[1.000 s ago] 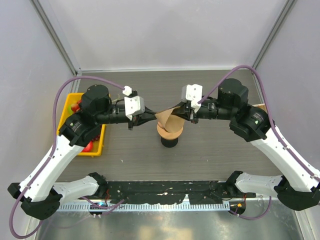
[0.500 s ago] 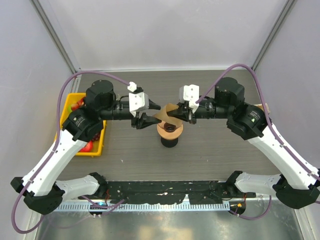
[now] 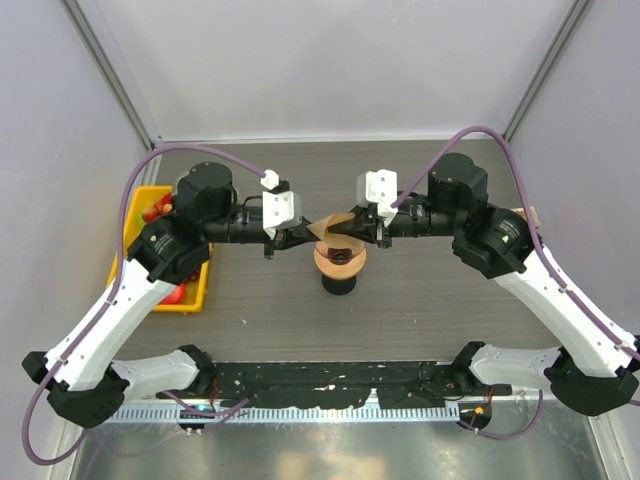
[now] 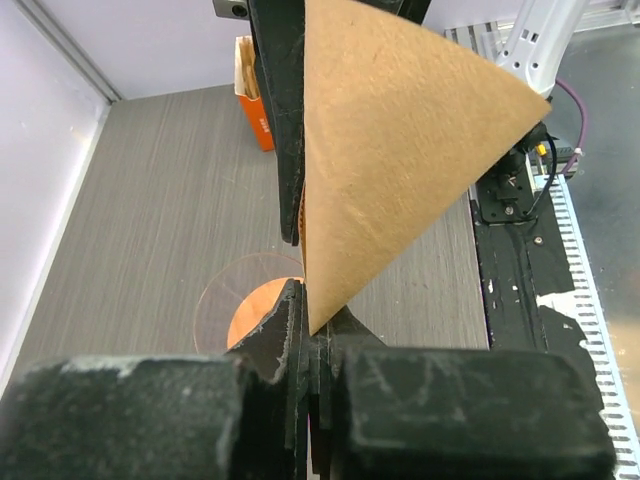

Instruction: Place the coffee filter in the dripper

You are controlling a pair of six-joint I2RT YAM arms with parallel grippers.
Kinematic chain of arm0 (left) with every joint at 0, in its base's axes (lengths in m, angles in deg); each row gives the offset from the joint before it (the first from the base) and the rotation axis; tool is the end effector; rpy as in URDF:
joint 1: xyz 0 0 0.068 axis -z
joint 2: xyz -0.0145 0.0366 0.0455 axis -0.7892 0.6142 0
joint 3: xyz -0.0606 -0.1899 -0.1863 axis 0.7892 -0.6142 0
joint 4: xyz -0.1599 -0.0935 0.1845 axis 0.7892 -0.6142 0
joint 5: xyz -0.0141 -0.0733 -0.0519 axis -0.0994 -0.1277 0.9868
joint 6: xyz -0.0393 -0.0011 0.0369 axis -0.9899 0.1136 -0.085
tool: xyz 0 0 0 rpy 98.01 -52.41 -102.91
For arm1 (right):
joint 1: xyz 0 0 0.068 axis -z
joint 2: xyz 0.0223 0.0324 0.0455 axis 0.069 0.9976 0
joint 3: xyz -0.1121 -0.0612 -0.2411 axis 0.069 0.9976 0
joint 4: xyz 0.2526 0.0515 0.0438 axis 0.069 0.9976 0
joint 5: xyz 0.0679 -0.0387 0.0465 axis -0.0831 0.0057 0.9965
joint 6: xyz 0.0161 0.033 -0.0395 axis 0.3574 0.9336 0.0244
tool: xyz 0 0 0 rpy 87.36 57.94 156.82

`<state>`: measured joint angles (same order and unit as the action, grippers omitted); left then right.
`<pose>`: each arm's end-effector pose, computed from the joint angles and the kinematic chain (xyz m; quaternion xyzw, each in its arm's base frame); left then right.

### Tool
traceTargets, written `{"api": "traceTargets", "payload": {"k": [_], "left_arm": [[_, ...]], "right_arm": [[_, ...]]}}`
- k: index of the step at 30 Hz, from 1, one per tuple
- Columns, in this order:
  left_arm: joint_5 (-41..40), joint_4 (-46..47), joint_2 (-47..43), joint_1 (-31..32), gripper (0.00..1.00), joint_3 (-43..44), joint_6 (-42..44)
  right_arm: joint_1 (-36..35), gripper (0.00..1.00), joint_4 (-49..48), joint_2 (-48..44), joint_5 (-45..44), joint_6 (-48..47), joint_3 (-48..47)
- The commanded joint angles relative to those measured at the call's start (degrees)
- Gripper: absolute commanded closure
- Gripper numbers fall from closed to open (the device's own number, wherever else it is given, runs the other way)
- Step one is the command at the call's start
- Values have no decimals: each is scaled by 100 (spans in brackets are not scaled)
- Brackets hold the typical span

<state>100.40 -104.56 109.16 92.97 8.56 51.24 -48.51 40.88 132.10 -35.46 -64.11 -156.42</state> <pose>0.1470 -0.1588 0.4590 0.5724 0.5232 -0.3754 0.5077 0.1429 0.1710 0.4763 -0.5962 0.4750 0.3352 0.5537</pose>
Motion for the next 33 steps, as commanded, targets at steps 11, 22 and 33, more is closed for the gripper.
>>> {"api": "traceTargets", "payload": {"k": [11, 22, 33], "left_arm": [[616, 1504, -398, -675, 100, -502, -1403], [1056, 3412, -170, -957, 100, -581, -3346], [1100, 3624, -90, -948, 100, -581, -3760]], "right_arm": [[878, 11, 475, 118, 697, 887, -1148], [887, 4, -991, -146, 733, 2232, -269], [878, 31, -2029, 12, 733, 2733, -128]]}}
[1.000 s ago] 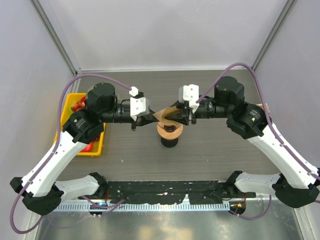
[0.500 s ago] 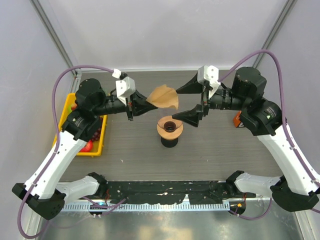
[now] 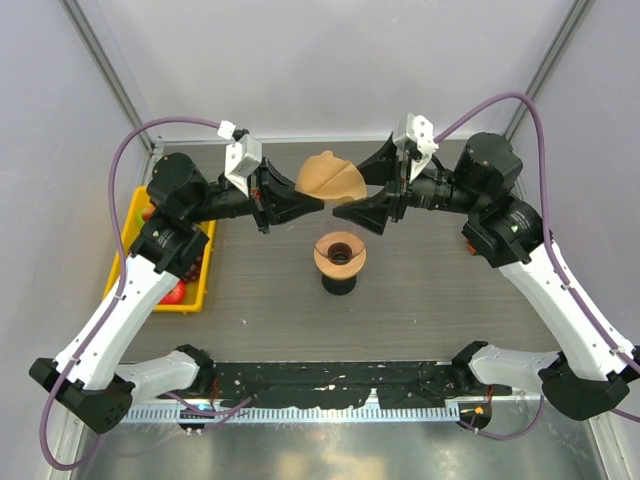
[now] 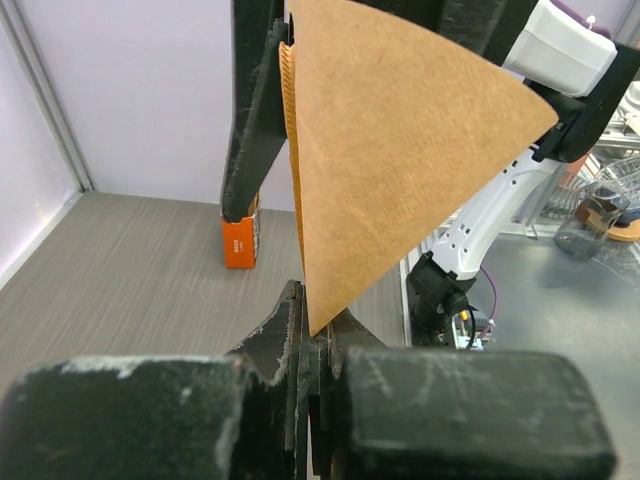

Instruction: Place the coffee filter in the dripper

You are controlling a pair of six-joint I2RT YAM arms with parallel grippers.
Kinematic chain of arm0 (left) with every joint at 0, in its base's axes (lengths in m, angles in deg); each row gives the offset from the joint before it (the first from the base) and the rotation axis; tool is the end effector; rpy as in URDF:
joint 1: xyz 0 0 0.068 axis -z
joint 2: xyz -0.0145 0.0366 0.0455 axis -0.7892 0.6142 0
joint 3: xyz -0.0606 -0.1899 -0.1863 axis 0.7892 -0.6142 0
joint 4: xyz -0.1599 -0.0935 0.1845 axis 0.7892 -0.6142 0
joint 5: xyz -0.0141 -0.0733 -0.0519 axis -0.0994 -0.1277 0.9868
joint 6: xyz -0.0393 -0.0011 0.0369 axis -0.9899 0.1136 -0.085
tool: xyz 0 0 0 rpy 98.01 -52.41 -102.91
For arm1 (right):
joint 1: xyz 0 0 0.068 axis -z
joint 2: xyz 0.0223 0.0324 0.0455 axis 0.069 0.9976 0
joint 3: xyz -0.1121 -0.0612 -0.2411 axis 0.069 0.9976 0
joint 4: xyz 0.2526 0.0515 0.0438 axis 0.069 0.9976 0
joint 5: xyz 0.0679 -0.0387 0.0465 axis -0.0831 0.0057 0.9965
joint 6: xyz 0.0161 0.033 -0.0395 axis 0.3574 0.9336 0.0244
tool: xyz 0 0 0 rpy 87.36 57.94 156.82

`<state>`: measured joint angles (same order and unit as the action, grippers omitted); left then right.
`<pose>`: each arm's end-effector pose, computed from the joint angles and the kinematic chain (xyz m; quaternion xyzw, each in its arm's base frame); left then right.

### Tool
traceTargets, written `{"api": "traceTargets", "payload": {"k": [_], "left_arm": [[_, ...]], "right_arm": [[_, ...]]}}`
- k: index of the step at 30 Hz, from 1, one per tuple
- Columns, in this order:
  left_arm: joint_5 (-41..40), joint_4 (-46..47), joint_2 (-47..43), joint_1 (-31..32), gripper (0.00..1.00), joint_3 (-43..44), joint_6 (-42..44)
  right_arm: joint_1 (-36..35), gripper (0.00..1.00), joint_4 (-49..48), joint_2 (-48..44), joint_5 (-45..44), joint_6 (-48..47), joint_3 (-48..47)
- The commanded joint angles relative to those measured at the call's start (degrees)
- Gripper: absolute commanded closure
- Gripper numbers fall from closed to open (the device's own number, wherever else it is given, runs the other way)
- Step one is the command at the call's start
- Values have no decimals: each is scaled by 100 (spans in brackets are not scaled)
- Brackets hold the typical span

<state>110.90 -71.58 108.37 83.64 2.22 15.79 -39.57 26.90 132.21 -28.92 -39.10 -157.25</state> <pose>0.1735 -0.1397 0.4829 0.4274 0.5063 -0.5251 0.5341 0.1643 0.1481 0.5051 -0.4654 0.5149 0.4391 0.5705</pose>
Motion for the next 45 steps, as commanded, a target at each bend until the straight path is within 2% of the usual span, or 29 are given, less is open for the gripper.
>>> {"api": "traceTargets", "payload": {"k": [1, 6, 10, 12, 15, 17, 20, 21, 23, 25, 29, 32, 33, 35, 38, 41, 43, 45], "left_arm": [[16, 299, -11, -24, 100, 61, -215], [-28, 273, -3, -15, 100, 79, -232], [-2, 194, -11, -15, 100, 132, -233], [-2, 28, -38, -15, 87, 175, -189], [7, -70, -64, -15, 81, 184, -145], [7, -105, -82, -15, 65, 219, -171], [-46, -140, -64, -15, 57, 298, -241], [-28, -140, -64, -15, 57, 325, -267], [-28, -70, -55, -15, 64, 360, -337], [-28, -35, -47, -15, 79, 387, -390], [16, 0, -38, -24, 100, 404, -443], [-2, 53, -55, -24, 100, 387, -478], [-2, 53, -55, -24, 94, 395, -496], [-19, 114, -29, -24, 73, 439, -531], [-2, 289, -3, -24, 60, 501, -689], [16, 352, 50, -24, 59, 641, -847], [33, 396, 76, -24, 63, 694, -918], [33, 440, 85, -24, 73, 738, -979]], "right_arm": [[-16, 42, -631, 1, 88, 241, -45], [-24, 65, -455, 36, 114, 163, -36], [-16, 89, -324, 54, 97, 40, -54], [-16, 95, -218, 45, 97, -92, -80], [-16, 95, -7, 54, 88, -198, -115], [-16, 95, 72, 62, 132, -233, -133], [-16, 95, 125, 45, 176, -347, -116], [-16, 95, 177, 45, 193, -373, -107], [-24, 95, 230, 45, 220, -426, -107], [-24, 95, 266, 27, 255, -497, -89], [-16, 95, 380, -8, 281, -655, -63], [-16, 95, 397, -51, 325, -690, -19], [-16, 95, 398, -52, 334, -708, -10], [-24, 95, 415, -61, 352, -743, -1], [-16, 95, 441, -78, 378, -769, 25], [-24, 95, 450, -78, 378, -813, 69], [-7, 95, 450, -96, 387, -805, 87], [-24, 95, 459, -96, 405, -822, 95]]}}
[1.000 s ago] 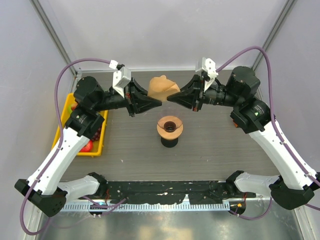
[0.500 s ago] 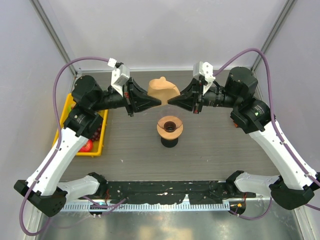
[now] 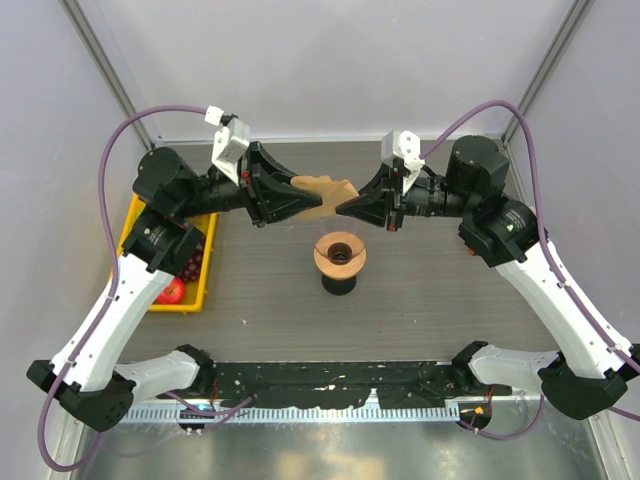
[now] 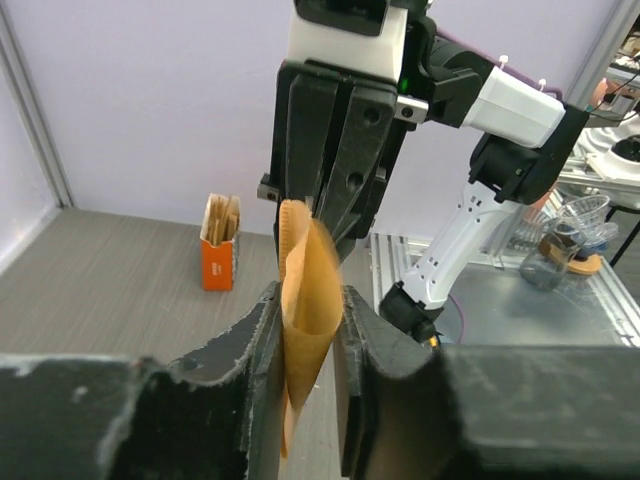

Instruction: Place the coffee filter in the dripper

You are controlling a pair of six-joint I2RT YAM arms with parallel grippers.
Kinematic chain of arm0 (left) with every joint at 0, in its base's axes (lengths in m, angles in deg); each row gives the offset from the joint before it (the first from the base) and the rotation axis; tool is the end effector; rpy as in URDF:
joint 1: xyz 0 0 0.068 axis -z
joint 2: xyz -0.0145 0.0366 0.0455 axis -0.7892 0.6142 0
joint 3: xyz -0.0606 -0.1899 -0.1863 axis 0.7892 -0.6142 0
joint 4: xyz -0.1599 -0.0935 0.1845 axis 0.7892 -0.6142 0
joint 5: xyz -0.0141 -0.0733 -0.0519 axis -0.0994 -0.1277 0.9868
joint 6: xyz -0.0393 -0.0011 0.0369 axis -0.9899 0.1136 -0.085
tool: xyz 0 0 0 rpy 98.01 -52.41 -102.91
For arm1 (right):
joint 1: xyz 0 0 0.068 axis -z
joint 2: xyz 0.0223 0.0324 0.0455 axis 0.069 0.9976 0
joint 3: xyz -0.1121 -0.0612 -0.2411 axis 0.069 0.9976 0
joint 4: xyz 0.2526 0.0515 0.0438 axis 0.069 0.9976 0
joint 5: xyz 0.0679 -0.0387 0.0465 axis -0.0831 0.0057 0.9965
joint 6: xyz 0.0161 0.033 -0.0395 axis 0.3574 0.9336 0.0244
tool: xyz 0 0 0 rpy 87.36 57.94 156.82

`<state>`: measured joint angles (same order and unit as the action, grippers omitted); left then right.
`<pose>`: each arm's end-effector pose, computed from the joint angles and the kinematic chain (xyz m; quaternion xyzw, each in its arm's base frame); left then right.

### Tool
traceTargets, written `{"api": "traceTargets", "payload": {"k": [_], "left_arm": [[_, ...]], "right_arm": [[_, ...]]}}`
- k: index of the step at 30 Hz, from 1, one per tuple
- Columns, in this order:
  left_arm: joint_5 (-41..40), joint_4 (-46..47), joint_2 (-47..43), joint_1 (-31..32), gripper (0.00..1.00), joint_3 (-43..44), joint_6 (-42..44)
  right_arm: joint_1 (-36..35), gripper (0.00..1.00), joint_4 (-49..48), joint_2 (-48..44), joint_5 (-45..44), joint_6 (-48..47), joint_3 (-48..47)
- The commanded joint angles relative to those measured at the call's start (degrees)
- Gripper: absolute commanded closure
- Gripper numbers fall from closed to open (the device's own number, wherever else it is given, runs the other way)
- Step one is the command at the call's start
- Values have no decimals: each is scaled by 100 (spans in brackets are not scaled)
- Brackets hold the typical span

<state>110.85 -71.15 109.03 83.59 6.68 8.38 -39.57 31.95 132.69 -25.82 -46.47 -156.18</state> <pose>0.1677 -0.1359 0.5057 0.4010 0.5063 -0.5556 0.5236 0.1671 0.1517 0.4889 -0.5107 0.5109 0.4240 0.5462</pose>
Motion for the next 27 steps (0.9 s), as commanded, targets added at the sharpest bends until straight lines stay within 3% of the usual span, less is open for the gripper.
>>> {"api": "traceTargets", "payload": {"k": [1, 4, 7, 8, 10, 11, 18, 20, 25, 27], "left_arm": [[29, 396, 20, -20, 79, 301, -239], [29, 414, 46, -20, 100, 345, -274], [29, 440, 46, -46, 100, 310, -300], [20, 423, 46, -37, 93, 292, -291], [20, 344, 37, -55, 67, 214, -221], [29, 274, 29, -63, 62, 152, -151], [46, -482, -77, -72, 53, -314, 780], [108, -509, -51, -72, 55, -358, 799], [310, -500, 11, -64, 78, -297, 772], [345, -518, 2, -64, 80, -314, 764]], "right_arm": [[-7, 95, -46, -152, 103, -94, -12], [-16, 95, -55, -144, 112, -112, -12], [-24, 95, -55, -161, 121, -121, -12], [-16, 95, -72, -153, 121, -121, -12], [-16, 95, -177, -170, 112, -59, -12], [-16, 95, -212, -170, 112, 2, -20], [-24, 95, -555, -161, 138, 336, -73], [-24, 95, -608, -161, 156, 398, -65], [-16, 95, -652, -144, 147, 459, -65], [-16, 95, -670, -153, 86, 477, -47]]}}
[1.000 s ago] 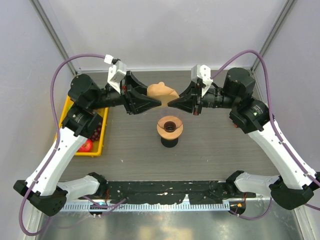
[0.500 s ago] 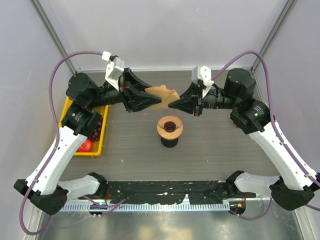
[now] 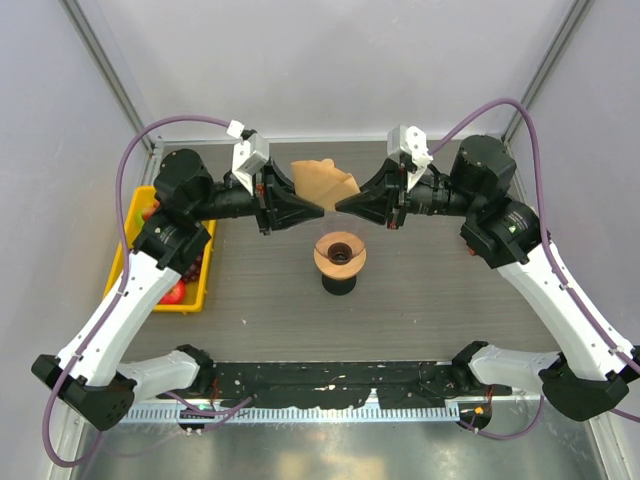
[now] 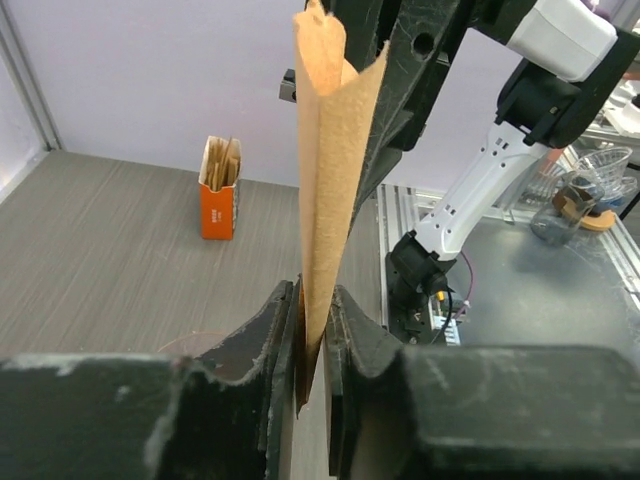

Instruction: Place the coffee filter in the dripper

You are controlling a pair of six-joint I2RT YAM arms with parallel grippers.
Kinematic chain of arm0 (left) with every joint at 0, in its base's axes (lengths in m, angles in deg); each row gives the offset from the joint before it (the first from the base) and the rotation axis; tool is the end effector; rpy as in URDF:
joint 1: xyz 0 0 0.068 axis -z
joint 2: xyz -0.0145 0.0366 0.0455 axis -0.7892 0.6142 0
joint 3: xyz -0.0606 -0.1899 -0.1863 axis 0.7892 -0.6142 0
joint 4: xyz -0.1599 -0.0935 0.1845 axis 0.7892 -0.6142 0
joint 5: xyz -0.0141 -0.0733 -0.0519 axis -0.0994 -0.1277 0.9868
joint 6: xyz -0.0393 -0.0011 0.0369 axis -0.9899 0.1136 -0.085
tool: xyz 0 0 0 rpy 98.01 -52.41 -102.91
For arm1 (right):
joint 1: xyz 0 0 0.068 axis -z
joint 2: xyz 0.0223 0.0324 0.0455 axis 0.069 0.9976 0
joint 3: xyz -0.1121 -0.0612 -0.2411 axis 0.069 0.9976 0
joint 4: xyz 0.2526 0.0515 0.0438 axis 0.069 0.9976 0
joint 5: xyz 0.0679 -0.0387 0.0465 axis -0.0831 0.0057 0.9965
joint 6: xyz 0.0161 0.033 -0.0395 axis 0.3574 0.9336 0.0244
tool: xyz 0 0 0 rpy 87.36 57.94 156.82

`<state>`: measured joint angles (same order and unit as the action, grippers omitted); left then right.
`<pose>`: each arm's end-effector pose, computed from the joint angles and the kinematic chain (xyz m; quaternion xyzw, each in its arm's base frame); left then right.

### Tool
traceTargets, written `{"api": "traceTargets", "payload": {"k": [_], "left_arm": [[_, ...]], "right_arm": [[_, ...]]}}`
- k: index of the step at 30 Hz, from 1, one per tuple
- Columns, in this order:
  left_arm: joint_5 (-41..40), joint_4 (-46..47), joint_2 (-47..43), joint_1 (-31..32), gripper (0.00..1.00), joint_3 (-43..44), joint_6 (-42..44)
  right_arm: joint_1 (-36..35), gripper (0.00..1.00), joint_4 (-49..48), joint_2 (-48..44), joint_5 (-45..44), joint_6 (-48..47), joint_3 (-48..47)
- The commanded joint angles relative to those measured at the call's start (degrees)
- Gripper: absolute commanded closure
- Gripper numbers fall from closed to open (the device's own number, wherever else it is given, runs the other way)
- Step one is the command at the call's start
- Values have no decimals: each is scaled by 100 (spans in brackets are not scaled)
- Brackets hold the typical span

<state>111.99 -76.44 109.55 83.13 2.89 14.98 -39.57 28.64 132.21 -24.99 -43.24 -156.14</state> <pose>0.1803 -0.1420 0.4743 0.4187 0.5410 -0.5345 0.4964 0.1642 0.1501 0.4961 -0.5010 0.4986 0.4398 0.5540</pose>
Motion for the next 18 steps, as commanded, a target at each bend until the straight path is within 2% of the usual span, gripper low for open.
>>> {"api": "traceTargets", "payload": {"k": [1, 2, 3, 5, 6, 7, 8, 10, 13, 15, 18], "left_arm": [[275, 20, -50, -18, 83, 47, 112], [293, 37, -59, -26, 89, 29, 112], [293, 55, -59, -18, 100, 38, 112], [354, 81, -59, -18, 100, 55, 112], [381, 73, -68, -26, 100, 55, 112], [390, 55, -68, -18, 100, 55, 121], [390, 20, -85, -26, 100, 46, 156], [329, -85, -147, -35, 100, -24, 348], [101, -313, -296, -26, 100, -190, 988], [-128, -498, -419, -26, 100, -287, 1804], [-366, -560, -516, -26, 100, -332, 2466]], "right_arm": [[-16, 95, -349, -113, -6, 171, -51], [-24, 95, -349, -122, 2, 180, -51], [-16, 95, -357, -122, 2, 189, -51], [-15, 92, -305, -113, -15, 198, -104], [-16, 78, -192, -131, -24, 171, -139], [-7, 71, -121, -122, -50, 136, -217], [11, 55, 19, -139, -77, 110, -288], [72, 41, 195, -131, -121, 162, -455], [204, 35, 258, -157, -156, 469, -709], [274, 34, 258, -192, -217, 646, -824], [397, 34, 144, -210, -305, 1164, -886]]}}
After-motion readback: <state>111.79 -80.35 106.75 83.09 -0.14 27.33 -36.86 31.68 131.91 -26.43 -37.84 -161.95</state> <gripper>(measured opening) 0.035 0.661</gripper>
